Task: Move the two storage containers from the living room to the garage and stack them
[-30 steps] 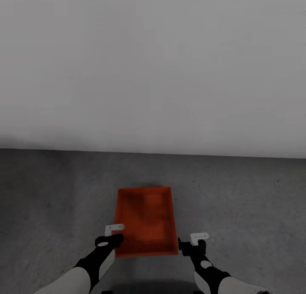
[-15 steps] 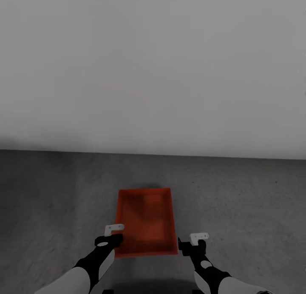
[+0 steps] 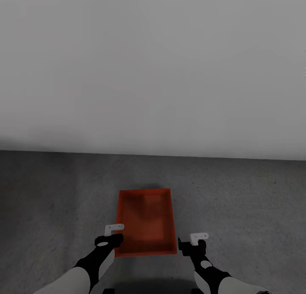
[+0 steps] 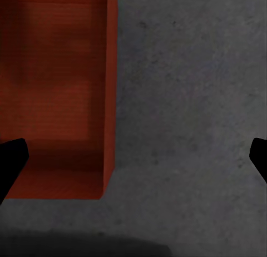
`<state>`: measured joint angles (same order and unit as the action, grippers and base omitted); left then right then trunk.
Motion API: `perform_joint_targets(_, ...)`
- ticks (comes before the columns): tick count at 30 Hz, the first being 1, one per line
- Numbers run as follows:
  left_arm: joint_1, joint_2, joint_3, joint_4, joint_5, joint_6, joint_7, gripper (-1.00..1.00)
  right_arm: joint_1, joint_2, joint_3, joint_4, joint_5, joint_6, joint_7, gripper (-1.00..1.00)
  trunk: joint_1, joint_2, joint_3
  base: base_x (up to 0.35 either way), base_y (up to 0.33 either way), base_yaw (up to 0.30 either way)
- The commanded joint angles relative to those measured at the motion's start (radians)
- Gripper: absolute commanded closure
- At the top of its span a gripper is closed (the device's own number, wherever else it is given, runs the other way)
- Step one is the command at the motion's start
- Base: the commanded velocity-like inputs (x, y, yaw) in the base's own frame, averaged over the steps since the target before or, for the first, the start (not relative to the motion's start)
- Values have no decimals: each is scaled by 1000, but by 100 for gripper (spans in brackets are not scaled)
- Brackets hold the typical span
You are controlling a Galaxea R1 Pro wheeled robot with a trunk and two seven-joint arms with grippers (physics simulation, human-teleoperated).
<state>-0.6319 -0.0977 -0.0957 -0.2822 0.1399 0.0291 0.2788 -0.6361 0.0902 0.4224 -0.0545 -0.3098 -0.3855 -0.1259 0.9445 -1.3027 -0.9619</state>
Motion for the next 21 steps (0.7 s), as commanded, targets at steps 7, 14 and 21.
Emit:
perform_joint_targets(7, 0, 1, -10, -2, 9, -2, 7, -100, 0, 0, 9, 1, -6, -3, -4, -100, 0, 0, 0, 0, 0, 0)
perform_joint_targets(14, 0, 1, -9, -3, 9, 1, 7, -100, 0, 0, 9, 1, -6, -3, -4, -100, 0, 0, 0, -42, 0, 0)
perform_joint_targets(21, 0, -1, -7, -2, 9, 4, 7, -100, 0, 0, 9, 1, -6, -3, -4, -100, 0, 0, 0, -276, 0, 0)
